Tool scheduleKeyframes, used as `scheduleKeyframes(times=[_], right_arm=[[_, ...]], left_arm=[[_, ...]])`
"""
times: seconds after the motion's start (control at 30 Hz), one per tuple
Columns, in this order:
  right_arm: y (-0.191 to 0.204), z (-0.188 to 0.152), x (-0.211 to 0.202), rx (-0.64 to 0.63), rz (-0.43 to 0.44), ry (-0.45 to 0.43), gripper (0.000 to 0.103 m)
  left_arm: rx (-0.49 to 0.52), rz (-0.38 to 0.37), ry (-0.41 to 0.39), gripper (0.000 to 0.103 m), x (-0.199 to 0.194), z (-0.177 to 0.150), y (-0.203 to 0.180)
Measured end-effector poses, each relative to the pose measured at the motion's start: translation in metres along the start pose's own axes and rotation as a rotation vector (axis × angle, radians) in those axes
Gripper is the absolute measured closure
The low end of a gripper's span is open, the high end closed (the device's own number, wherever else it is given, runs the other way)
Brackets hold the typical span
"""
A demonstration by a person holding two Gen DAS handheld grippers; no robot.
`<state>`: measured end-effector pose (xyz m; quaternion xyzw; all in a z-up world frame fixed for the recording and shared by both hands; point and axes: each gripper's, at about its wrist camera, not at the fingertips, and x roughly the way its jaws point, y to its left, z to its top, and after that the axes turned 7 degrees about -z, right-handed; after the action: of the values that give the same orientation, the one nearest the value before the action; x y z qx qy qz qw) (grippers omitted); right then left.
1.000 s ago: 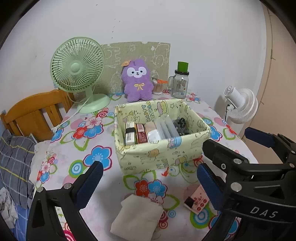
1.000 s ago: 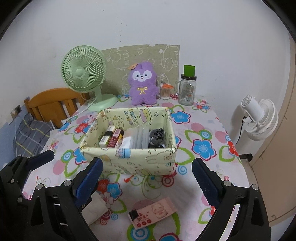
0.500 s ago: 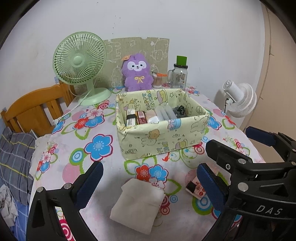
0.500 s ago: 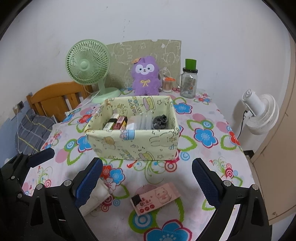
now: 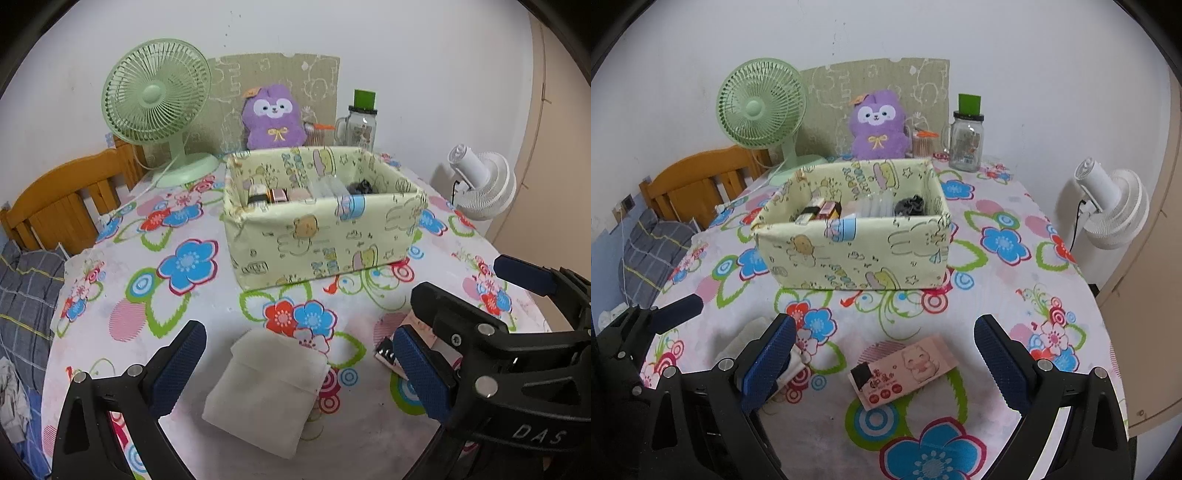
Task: Organize soft objects
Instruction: 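Withdraw both grippers from the basket toward the white cloth and pink box, then grasp the white cloth with the left gripper while the right gripper grasps the pink cat box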
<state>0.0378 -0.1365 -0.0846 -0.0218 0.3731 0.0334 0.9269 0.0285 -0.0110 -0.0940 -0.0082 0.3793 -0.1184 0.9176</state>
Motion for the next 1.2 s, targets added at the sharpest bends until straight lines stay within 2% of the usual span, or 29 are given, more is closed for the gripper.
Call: scheduleKeyframes(times=[0.6, 0.93, 1.07, 1.2], right_arm=[[0.012, -0.027, 0.031, 0.0, 0.011, 0.093, 0.005], [0.021, -0.035, 0.046, -0.01, -0.018, 0.14, 0.005], [0.023, -0.036, 0.05, -0.016, -0.02, 0.155, 0.005], [0.025, -0.038, 0.054, -0.028, -0.022, 0.166, 0.005]], left_arm=[[-0.027, 0.02, 0.083, 0.001, 0.026, -0.028, 0.011], [-0.012, 0.022, 0.136, 0.001, 0.044, -0.037, 0.02], [-0.012, 0.058, 0.136, 0.005, 0.047, -0.04, 0.022], [-0.037, 0.044, 0.158, 0.01, 0.054, -0.043, 0.026]])
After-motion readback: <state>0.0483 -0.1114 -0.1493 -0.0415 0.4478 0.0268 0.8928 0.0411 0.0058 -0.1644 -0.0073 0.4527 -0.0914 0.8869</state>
